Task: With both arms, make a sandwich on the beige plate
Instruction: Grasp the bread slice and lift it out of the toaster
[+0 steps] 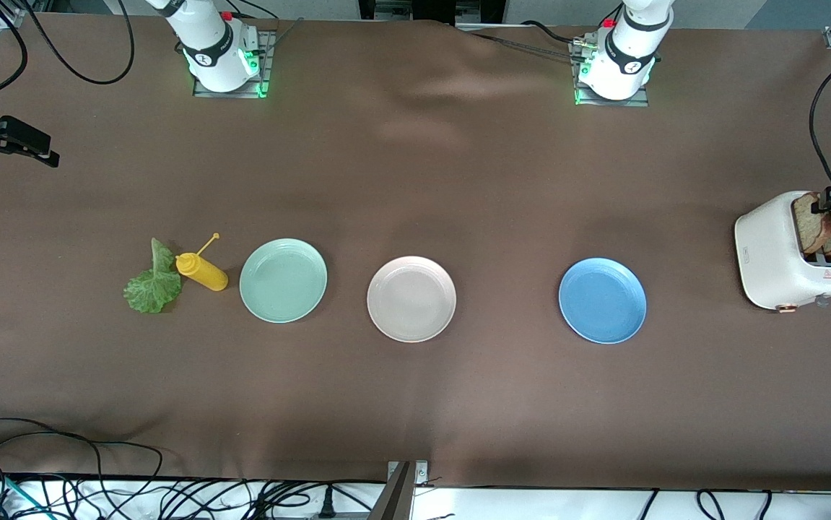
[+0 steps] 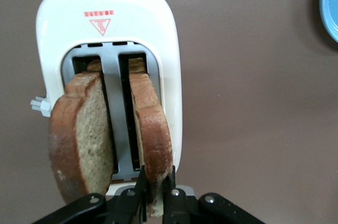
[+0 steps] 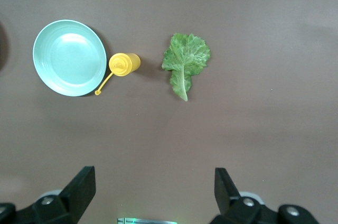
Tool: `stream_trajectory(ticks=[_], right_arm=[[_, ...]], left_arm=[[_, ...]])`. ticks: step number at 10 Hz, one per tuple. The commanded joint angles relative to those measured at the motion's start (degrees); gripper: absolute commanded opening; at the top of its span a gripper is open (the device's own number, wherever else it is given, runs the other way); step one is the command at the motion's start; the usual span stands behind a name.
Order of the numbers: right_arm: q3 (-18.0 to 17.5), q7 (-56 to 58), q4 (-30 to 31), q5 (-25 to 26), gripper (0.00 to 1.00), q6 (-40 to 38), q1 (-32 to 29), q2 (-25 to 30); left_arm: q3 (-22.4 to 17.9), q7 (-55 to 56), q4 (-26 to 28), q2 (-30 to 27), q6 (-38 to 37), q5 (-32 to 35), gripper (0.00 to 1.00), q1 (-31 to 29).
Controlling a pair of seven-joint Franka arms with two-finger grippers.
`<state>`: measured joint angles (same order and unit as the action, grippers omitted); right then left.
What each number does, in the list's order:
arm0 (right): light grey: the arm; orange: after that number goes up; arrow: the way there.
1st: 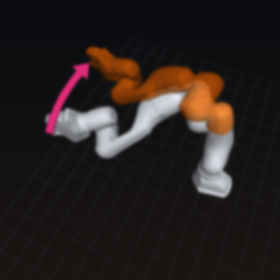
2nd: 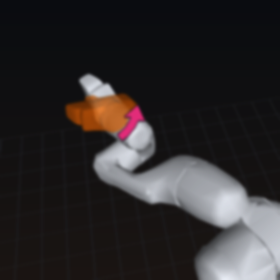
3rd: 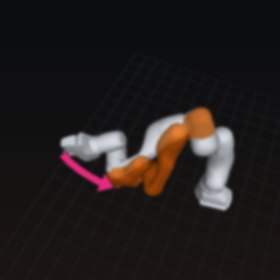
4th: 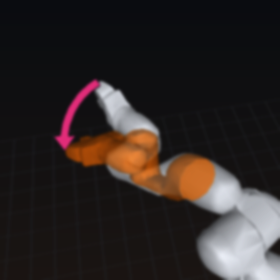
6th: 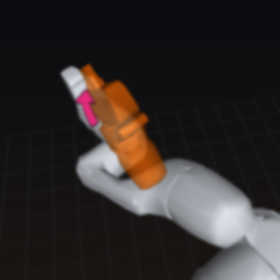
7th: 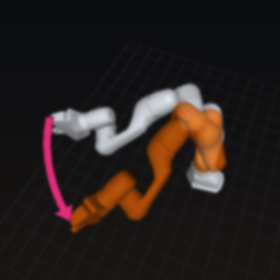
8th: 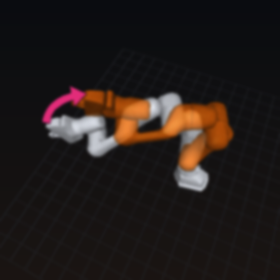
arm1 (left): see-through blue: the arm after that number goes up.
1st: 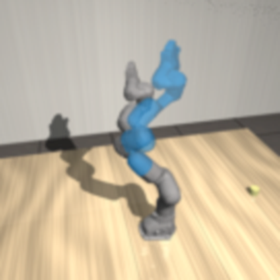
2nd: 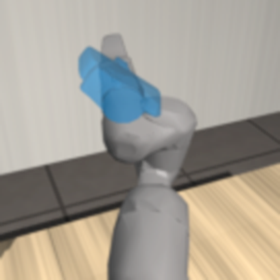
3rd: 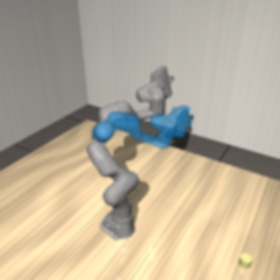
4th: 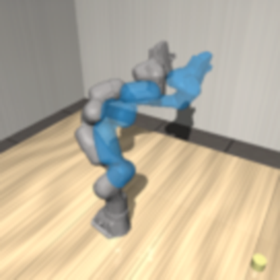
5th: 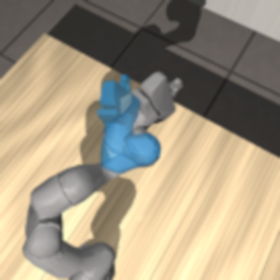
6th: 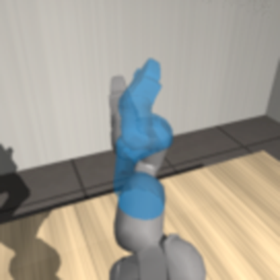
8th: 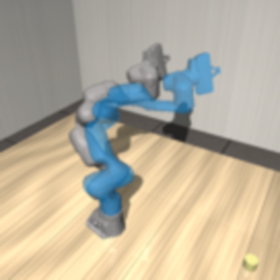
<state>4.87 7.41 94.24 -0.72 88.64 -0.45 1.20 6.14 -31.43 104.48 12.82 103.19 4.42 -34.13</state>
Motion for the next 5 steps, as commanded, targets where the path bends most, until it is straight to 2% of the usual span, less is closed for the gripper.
stream_trajectory(ticks=[1,3,5], right_arm=[[-0.21,-0.47,-0.46,0.37,1.00,0.13,0.01,-0.06],[-0.21,-0.47,-0.46,0.37,1.00,0.13,0.01,-0.06],[-0.12,-0.47,-0.46,0.46,1.00,0.31,0.01,-0.14]], left_arm=[[0.63,-1.45,-6.72,0.10,-9.80,-2.11,0.00,-0.59],[0.80,-0.75,-13.74,0.10,-20.69,-6.67,0.00,-0.42],[0.98,2.22,-15.53,-0.16,-25.39,-12.65,0.00,-0.24]])
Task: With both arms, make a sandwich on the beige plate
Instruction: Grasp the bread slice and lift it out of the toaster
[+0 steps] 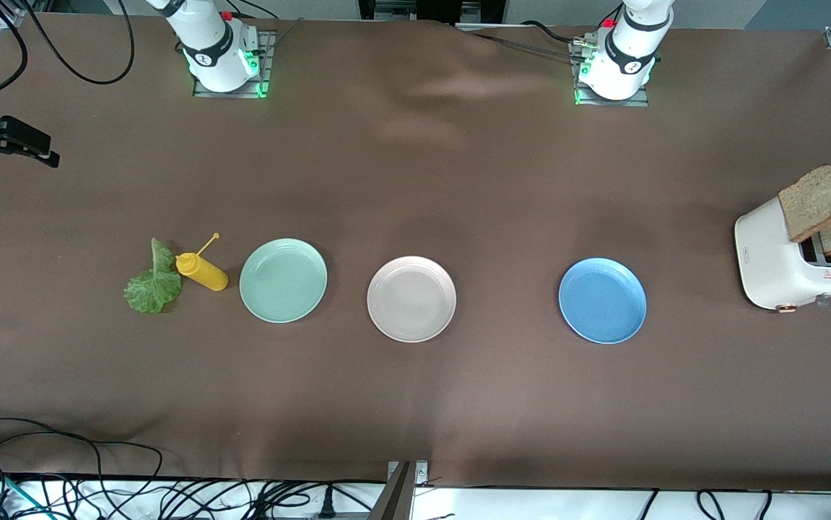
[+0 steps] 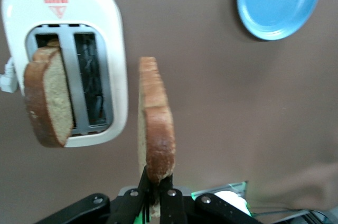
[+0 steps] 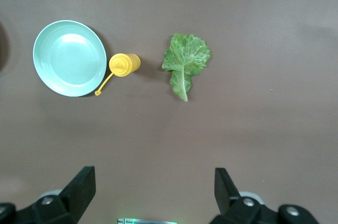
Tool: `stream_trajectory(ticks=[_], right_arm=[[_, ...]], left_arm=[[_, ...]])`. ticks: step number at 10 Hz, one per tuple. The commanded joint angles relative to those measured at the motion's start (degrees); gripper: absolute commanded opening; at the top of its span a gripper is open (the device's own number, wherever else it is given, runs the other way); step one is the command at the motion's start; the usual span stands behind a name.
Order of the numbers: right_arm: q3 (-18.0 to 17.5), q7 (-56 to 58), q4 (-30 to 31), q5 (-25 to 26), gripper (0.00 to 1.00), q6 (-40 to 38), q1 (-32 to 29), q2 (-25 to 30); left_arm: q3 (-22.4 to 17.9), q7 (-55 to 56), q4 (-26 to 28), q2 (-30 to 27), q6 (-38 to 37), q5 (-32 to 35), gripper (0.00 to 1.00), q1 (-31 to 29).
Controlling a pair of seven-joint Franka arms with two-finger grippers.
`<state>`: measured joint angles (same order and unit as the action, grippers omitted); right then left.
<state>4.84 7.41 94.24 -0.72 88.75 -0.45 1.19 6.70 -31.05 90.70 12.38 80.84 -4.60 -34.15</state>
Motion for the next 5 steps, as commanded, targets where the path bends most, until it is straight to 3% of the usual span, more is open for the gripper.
stream_trajectory(ticks=[1,5], right_arm=[[-0.09,-0.38,-0.46,0.46,1.00,0.11,0.01,-0.13],[-0.09,-0.38,-0.46,0.46,1.00,0.11,0.01,-0.31]], left_arm=[[0.60,4.48,-1.76,0.28,-4.02,-6.27,0.00,0.13],[0.60,18.61,-0.71,3.60,-6.04,-22.94,0.00,3.91]])
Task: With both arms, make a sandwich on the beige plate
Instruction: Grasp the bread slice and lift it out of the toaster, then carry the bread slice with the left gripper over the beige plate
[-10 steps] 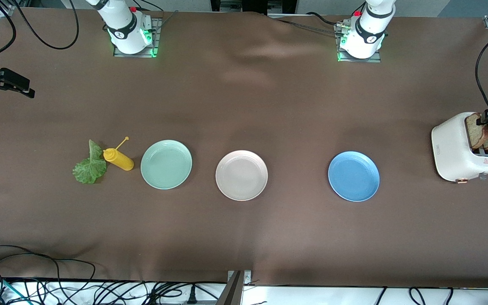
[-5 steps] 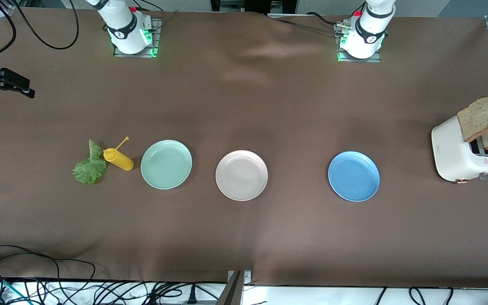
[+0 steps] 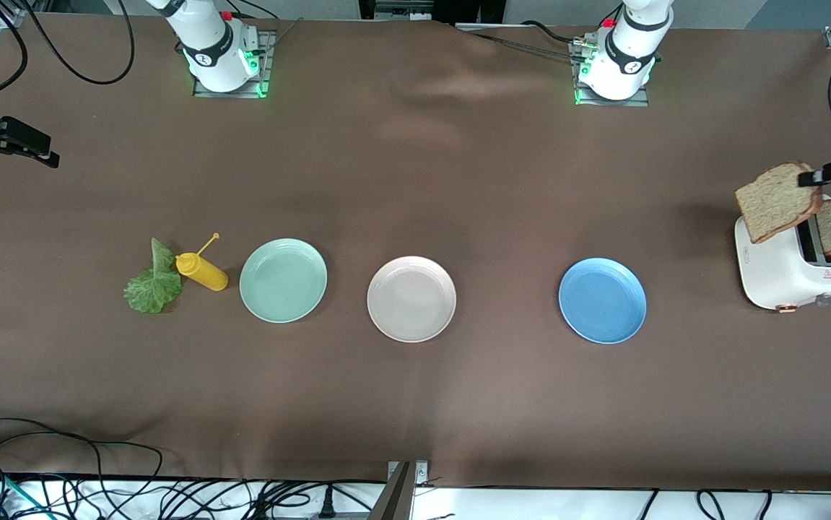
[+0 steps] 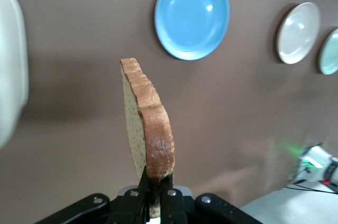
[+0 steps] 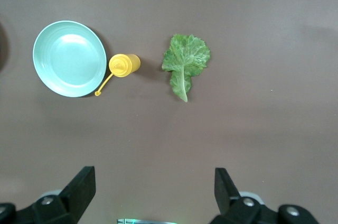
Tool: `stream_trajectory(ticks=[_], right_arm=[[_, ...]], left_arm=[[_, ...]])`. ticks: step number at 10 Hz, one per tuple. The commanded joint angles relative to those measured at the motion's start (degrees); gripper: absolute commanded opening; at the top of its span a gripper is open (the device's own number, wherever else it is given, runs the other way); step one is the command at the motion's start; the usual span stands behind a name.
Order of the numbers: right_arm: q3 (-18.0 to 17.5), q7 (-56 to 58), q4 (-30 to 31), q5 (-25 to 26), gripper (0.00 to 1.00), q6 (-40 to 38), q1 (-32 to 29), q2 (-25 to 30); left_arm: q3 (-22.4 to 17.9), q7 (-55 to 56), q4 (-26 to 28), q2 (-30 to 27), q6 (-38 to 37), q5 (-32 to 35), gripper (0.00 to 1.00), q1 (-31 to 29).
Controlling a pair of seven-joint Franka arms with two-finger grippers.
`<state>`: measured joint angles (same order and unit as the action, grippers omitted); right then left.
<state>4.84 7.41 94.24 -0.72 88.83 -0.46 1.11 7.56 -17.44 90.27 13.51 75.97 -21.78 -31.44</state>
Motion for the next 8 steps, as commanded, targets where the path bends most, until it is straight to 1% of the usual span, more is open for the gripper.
stream_trajectory(ticks=[1,3,5,8], right_arm=[[-0.09,-0.38,-0.46,0.46,1.00,0.02,0.02,-0.23],[-0.09,-0.38,-0.46,0.46,1.00,0.72,-0.07,-1.02],[0.17,-0.56,-0.46,0.37,1.00,1.52,-0.33,-1.29],[0.52,-0.64,-0.46,0.28,1.00,1.34,-0.24,-2.07]], left_arm=[[-0.27,8.26,-0.18,4.31,-1.17,-10.78,0.00,3.29],[-0.36,10.66,-0.18,7.57,0.31,-18.53,0.00,8.03],[-0.36,12.77,-0.09,10.91,5.05,-24.94,0.00,13.04],[-0.36,12.43,1.05,16.18,12.69,-33.82,0.00,20.25]])
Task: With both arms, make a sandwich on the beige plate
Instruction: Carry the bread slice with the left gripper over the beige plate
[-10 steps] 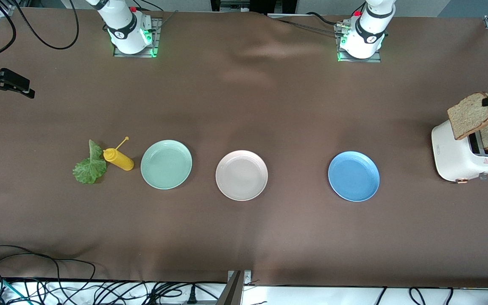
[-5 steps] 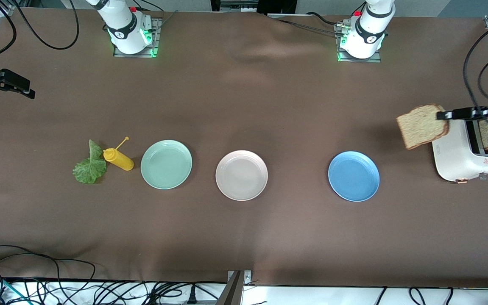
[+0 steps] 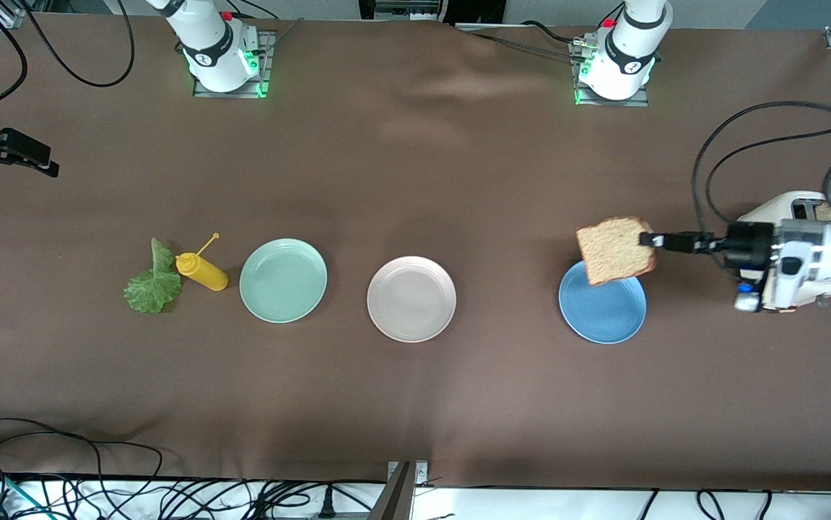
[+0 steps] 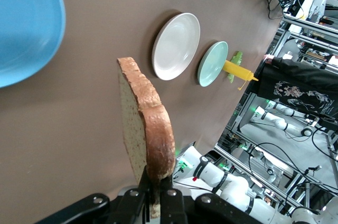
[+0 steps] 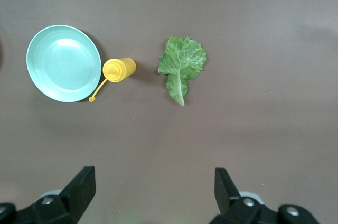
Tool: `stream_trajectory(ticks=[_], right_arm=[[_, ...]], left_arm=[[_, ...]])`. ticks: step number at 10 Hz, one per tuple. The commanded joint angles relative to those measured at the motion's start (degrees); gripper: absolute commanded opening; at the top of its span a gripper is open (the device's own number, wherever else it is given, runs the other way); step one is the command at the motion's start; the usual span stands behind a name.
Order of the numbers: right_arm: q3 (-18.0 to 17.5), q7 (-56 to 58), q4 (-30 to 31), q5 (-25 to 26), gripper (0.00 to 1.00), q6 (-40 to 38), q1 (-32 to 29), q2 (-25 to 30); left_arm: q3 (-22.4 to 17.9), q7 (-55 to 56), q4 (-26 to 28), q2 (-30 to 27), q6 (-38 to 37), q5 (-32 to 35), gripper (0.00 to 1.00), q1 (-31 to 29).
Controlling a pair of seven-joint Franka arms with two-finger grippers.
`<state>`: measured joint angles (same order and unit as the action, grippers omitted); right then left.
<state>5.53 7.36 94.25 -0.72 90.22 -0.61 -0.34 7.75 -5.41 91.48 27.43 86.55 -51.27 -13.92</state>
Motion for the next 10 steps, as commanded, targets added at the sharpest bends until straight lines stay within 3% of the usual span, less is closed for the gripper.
stream_trajectory(ticks=[1,5,7,10], right_arm=[[-0.26,-0.59,-0.47,0.28,1.00,0.22,0.00,-0.97],[-0.17,-0.50,-0.47,0.37,1.00,-0.22,-0.09,-2.03],[-0.17,-0.50,-0.47,0.37,1.00,-0.31,-0.09,-2.03],[-0.17,-0.50,-0.47,0.37,1.00,-0.22,-0.09,-2.29]], left_arm=[[-0.45,0.14,0.01,3.67,5.70,-7.15,0.00,4.84],[-0.45,-6.97,0.81,10.96,14.77,-21.47,0.00,13.81],[-0.45,-7.51,1.50,12.20,19.69,-24.39,0.00,17.59],[-0.54,-14.53,1.86,16.07,22.51,-34.40,0.00,22.34]])
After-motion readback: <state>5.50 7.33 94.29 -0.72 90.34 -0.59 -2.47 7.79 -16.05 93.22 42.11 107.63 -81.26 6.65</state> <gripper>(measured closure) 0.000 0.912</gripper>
